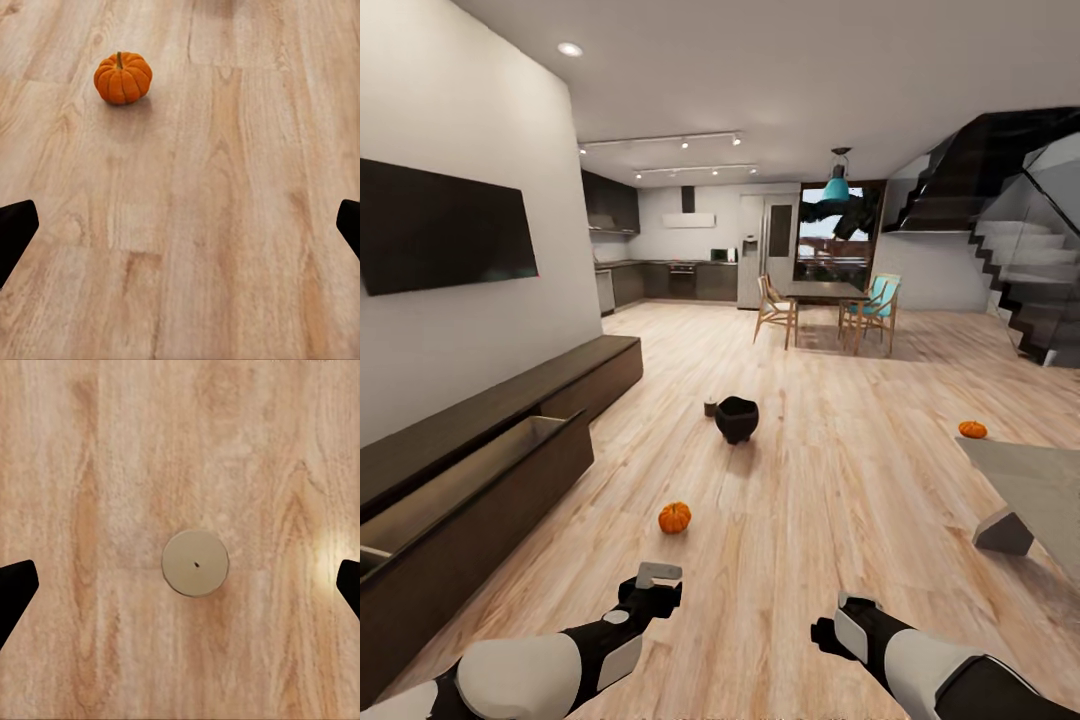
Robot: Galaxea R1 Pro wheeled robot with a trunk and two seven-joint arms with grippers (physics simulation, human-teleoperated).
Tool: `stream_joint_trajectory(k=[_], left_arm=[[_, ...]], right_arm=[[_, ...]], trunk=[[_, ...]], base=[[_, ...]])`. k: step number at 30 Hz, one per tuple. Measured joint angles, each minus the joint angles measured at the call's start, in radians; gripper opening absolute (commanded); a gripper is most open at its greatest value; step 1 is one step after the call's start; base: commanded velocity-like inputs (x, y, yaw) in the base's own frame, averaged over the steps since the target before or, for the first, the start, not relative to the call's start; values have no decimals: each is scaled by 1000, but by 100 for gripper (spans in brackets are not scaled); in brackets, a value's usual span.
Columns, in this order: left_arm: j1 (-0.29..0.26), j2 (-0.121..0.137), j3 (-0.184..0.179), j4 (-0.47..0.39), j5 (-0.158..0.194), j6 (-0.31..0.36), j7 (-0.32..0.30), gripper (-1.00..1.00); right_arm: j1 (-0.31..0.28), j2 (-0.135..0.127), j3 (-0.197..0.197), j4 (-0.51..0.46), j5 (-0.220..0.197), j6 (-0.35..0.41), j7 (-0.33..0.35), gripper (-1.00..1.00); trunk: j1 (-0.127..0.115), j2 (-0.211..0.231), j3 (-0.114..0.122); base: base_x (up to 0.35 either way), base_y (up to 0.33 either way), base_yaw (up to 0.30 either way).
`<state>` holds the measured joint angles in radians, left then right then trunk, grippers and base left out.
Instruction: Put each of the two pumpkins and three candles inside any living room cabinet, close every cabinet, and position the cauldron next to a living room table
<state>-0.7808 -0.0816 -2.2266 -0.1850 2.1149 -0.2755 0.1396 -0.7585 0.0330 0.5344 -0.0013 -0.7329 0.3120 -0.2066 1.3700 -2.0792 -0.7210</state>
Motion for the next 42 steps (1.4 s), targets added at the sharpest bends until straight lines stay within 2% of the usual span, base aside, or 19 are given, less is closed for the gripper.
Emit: stream_joint_trajectory(k=[19,30,42], left_arm=[[0,0,0,0,0,0,3,100],[0,-2,-1,0,0,2,3,100],[0,-3,0,-2,0,2,3,100]], right_arm=[[0,6,12,0,5,11,-15,100],[0,3,16,0,10,126,-40,100],[0,6,15,-1,9,137,-29,100]], trunk=[[73,-133,-59],[115,-210,-94],[161,-294,-132]], base=[[0,0,-1],[0,0,0],[0,0,0]])
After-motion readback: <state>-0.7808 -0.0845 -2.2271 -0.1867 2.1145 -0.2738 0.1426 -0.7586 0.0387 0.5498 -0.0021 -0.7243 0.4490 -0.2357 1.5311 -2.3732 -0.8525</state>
